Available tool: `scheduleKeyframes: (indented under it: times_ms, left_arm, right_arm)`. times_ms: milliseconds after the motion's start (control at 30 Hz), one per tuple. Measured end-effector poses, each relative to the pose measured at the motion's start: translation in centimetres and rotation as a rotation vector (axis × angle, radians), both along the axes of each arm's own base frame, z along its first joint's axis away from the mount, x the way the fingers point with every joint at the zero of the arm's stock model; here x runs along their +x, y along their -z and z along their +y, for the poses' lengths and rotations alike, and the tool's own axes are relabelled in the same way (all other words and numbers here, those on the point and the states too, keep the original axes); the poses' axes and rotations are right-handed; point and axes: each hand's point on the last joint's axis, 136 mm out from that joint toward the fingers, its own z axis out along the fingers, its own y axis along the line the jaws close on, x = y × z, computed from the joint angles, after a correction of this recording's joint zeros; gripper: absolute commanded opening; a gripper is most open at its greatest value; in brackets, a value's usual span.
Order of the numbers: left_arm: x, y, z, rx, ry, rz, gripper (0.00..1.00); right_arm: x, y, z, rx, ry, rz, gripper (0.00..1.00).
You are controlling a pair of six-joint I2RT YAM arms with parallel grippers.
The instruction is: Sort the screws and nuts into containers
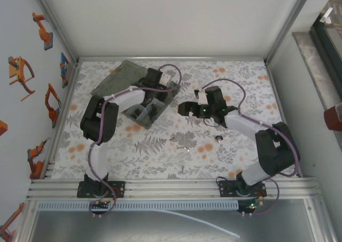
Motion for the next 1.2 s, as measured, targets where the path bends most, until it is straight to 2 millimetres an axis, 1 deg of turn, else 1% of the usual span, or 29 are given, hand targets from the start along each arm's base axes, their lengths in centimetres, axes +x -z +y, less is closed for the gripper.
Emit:
scheduleKeyframes:
  times_ms: [133, 233, 367, 433, 467, 567, 633, 700, 767, 800, 867, 967, 1033, 1067, 1133, 1200]
  left_arm:
    - [0.0, -0.1, -0.2, -0.002, 0.001, -0.005, 0.18]
    - [-0.3, -0.5, -0.4, -0.002, 0.004, -0.015, 0.19]
    - [-1.6, -2.0, -1.0, -0.005, 0.02, -0.037, 0.19]
    - [-3.0, -3.2, -1.3, -0.009, 0.037, -0.052, 0.19]
    - [-4.0, -4.1, -1.5, -0.014, 0.051, -0.061, 0.19]
    - [-7.7, -6.1, -2.5, -0.037, 0.117, -0.069, 0.19]
    - [-10.4, -6.5, -3.1, -0.055, 0.171, -0.052, 0.2]
    - [-13.2, -5.9, -3.7, -0.07, 0.228, -0.015, 0.2]
    - [-16.3, -4.2, -4.1, -0.058, 0.292, 0.038, 0.2]
    - [-17.5, -3.3, -4.2, -0.046, 0.316, 0.061, 0.2]
    - [-20.8, -1.1, -4.6, 0.0, 0.388, 0.111, 0.2]
    - [-24.9, 0.9, -5.3, 0.055, 0.498, 0.143, 0.2]
    - [-26.7, 1.6, -5.6, 0.078, 0.561, 0.145, 0.2]
    - [-27.3, 1.9, -5.7, 0.084, 0.585, 0.143, 0.2]
    - [-27.8, 2.5, -5.7, 0.093, 0.613, 0.145, 0.2]
    - [-28.0, 3.1, -5.8, 0.1, 0.629, 0.152, 0.2]
  right_arm:
    - [-0.1, -0.6, -0.1, 0.001, 0.002, -0.013, 0.97]
    - [-0.6, -1.3, -0.5, 0.006, 0.007, -0.034, 0.98]
    - [-1.7, -2.0, -1.3, 0.007, 0.019, -0.058, 0.97]
    - [-2.4, -2.1, -1.9, -0.001, 0.025, -0.064, 0.97]
    - [-2.9, -2.1, -2.2, -0.008, 0.029, -0.066, 0.98]
    - [-4.7, -1.4, -3.4, -0.02, 0.04, -0.068, 0.97]
    - [-6.2, -0.4, -4.2, -0.032, 0.044, -0.055, 0.97]
    - [-7.7, 0.8, -5.1, -0.05, 0.051, -0.035, 0.98]
    - [-9.2, 1.8, -6.0, -0.066, 0.055, -0.012, 0.98]
    - [-9.8, 2.2, -6.3, -0.07, 0.056, -0.006, 0.98]
    - [-10.8, 2.7, -6.8, -0.076, 0.059, 0.002, 0.98]
    - [-11.7, 2.8, -7.2, -0.068, 0.064, 0.003, 0.98]
    - [-12.1, 2.7, -7.4, -0.06, 0.068, 0.001, 0.98]
    - [-12.3, 2.7, -7.5, -0.054, 0.07, -0.001, 0.98]
    - [-12.6, 2.6, -7.6, -0.043, 0.076, -0.005, 0.98]
    - [-13.0, 2.6, -7.8, -0.036, 0.081, -0.003, 0.98]
